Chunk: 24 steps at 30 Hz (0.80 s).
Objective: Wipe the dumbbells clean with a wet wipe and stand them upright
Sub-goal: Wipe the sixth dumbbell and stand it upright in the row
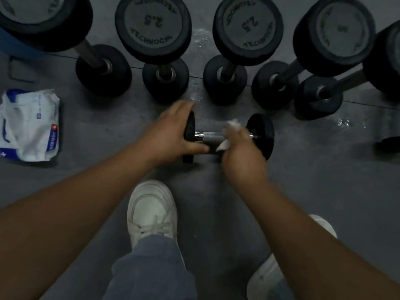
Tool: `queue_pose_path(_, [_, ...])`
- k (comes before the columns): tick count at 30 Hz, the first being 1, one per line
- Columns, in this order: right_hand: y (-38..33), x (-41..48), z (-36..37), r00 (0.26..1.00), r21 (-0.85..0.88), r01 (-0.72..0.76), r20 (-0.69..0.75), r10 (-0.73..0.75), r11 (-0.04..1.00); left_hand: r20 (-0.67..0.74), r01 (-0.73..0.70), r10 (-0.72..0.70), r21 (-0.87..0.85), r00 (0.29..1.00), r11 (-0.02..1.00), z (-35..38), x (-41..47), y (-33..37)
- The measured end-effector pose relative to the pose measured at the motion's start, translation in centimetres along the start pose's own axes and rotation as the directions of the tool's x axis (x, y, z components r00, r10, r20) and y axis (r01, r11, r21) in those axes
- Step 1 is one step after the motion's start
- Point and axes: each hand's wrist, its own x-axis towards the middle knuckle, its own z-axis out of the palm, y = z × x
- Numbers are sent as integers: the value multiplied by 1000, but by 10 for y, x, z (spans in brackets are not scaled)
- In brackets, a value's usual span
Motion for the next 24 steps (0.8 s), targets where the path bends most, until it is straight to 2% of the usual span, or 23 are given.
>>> queue_pose_path(1, [2, 8, -3, 997, 32, -72, -37, 73, 997, -93, -15, 13, -20, 996, 1000, -2, 4, -1])
queue_pose_path(2, [-2, 11, -2, 996, 42, -75, -49, 77, 996, -159, -52, 52, 3, 986, 999, -2, 6, -2])
queue_pose_path(3, [-11, 11, 0, 1000, 24, -3, -27, 4, 1000, -173, -97, 103, 42, 980, 994, 1, 8, -3])
queue_pose_path(5, [-21, 13, 2, 983, -43, 182, 46, -180, 982, -72, -136, 143, 91, 987, 986, 6, 11, -6])
queue_pose_path(6, [-20, 18, -1, 980, -52, 192, 57, -189, 980, -8, -144, 146, 119, 989, 982, 5, 14, -8])
queue_pose_path(9, [-8, 36, -8, 998, -1, -42, -36, 42, 999, 28, -156, 153, 211, 988, 965, -1, 24, -12])
queue_pose_path(10, [-14, 36, -4, 997, 19, -53, -53, 54, 998, 21, -157, 156, 210, 988, 965, -1, 24, -11])
queue_pose_path(13, [-33, 26, 6, 989, -19, 144, 30, -144, 989, -48, -153, 159, 108, 986, 982, 7, 12, -7])
queue_pose_path(14, [-29, 27, 5, 988, -29, 153, 42, -152, 988, -80, -166, 173, 77, 982, 983, 10, 4, -8])
queue_pose_path(17, [1, 25, 0, 997, 2, -74, -37, 74, 997, -138, -190, 196, 56, 971, 980, 9, -14, -10])
queue_pose_path(18, [2, 13, 4, 996, 10, -75, -42, 76, 997, -132, -183, 189, 61, 973, 981, 10, -20, -8])
queue_pose_path(19, [-1, 3, 9, 1000, 0, -7, -19, 7, 1000, -116, -164, 170, 62, 979, 985, 10, -21, -8])
queue_pose_path(21, [-5, -20, 18, 989, -25, 139, 57, -138, 990, -8, -97, 97, 39, 995, 995, 15, -29, -7])
queue_pose_path(22, [0, -26, 19, 987, -12, 151, 51, -150, 988, 58, -68, 67, 18, 996, 998, 19, -34, -7])
queue_pose_path(24, [19, -33, 17, 999, 64, 8, -48, -5, 998, 126, -49, 51, -18, 991, 999, 26, -50, -7])
